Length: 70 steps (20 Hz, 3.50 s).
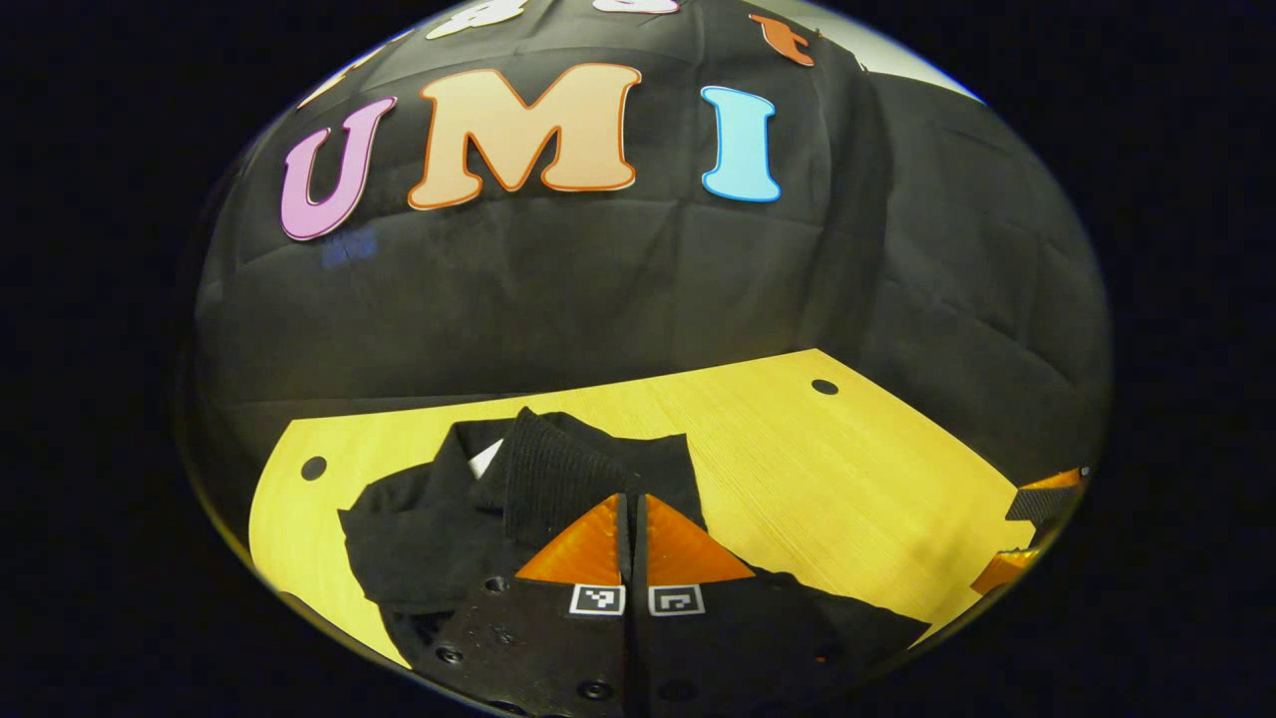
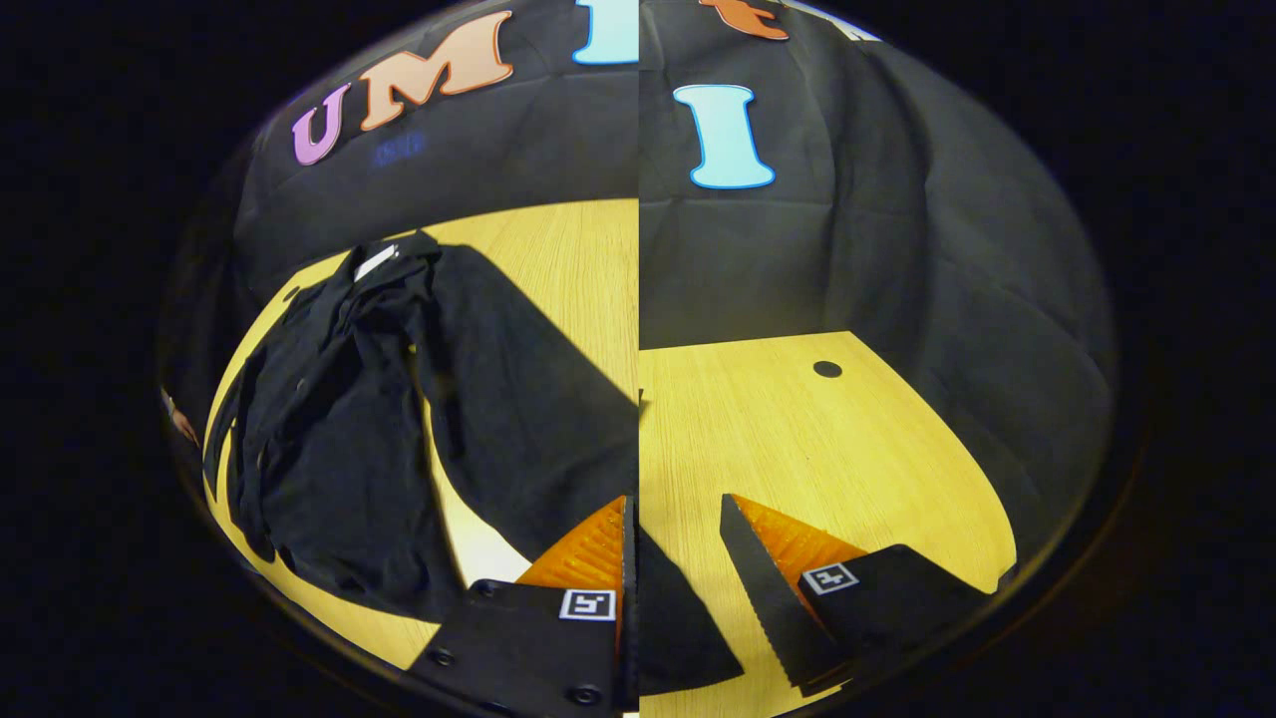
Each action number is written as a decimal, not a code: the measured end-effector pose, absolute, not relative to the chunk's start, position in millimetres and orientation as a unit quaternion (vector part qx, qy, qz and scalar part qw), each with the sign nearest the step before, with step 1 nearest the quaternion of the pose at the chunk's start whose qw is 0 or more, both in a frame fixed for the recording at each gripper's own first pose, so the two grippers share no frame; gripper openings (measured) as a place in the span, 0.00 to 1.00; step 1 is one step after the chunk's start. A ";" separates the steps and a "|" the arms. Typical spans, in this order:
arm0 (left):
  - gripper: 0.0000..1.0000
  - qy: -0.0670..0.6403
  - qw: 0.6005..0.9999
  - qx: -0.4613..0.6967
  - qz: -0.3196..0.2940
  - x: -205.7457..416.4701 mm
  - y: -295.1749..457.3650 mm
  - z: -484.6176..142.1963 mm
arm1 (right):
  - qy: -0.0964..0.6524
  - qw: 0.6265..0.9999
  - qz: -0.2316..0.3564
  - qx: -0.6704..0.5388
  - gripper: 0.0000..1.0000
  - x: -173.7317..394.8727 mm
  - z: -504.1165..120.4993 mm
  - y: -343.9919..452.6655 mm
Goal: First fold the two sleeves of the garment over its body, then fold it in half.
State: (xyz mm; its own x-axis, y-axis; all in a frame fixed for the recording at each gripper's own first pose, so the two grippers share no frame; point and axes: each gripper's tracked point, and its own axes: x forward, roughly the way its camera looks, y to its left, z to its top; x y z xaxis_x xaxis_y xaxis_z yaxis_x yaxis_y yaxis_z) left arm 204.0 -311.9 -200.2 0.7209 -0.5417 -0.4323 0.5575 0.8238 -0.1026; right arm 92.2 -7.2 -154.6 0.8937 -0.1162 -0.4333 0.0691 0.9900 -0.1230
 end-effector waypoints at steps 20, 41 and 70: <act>0.51 0.255 0.896 0.039 -0.361 169.5 -367.7 -218.7 | 0.233 0.968 -0.091 -0.023 0.53 32.1 -165.3 -37.2; 0.96 0.267 0.959 -0.023 -0.090 74.8 -148.0 -255.0 | 0.332 0.927 0.078 -0.156 0.53 17.2 -259.0 -20.9; 0.97 0.356 0.928 0.017 -0.108 -73.0 -114.5 -352.0 | 0.381 0.899 0.102 -0.191 0.53 5.0 -346.4 -34.9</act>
State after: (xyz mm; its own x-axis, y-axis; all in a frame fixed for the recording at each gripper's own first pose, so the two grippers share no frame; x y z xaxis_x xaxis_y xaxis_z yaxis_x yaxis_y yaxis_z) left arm -73.0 -114.5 -352.0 0.7227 -0.1884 -0.6650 0.2127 0.9761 -0.0455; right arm 5.0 -34.9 -346.4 0.6893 0.0382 -0.7234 -0.3287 0.9064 -0.2654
